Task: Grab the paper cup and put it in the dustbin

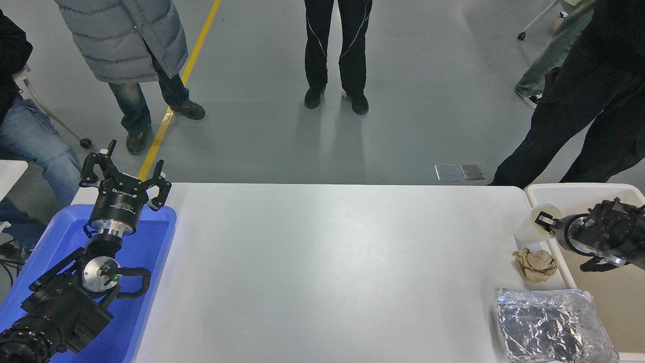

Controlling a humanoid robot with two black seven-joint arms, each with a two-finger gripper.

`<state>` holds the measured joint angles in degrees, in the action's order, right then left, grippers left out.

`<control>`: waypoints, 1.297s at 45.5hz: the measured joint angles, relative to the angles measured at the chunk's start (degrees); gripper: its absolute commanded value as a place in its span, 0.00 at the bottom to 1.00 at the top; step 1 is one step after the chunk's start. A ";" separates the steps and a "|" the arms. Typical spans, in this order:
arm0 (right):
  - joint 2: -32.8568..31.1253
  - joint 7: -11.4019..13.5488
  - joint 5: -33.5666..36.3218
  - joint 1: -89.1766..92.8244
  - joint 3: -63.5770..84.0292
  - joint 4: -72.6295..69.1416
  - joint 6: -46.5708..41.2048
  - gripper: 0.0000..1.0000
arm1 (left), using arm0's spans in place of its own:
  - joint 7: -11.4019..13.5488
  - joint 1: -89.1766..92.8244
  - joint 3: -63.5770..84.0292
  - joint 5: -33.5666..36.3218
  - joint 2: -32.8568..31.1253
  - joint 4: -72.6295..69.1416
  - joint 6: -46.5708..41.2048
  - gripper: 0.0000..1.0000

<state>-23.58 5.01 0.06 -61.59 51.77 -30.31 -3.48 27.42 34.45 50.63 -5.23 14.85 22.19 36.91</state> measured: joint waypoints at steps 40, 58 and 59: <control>-7.57 -0.44 -2.15 -44.58 21.47 -44.26 -13.65 0.00 | -0.08 0.00 -0.13 0.04 0.02 -0.01 0.00 0.98; -7.53 -0.44 -2.04 -70.04 25.97 -52.09 -36.53 0.00 | -0.08 0.00 -0.11 0.03 0.04 0.01 0.00 0.98; -7.54 -0.44 -1.98 -71.50 26.15 -52.29 -37.17 0.00 | -0.08 0.00 -0.11 0.04 0.04 0.00 0.00 0.98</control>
<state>-31.12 4.57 -1.92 -133.09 77.91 -82.60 -40.65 27.34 34.46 50.52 -5.18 14.89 22.20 36.91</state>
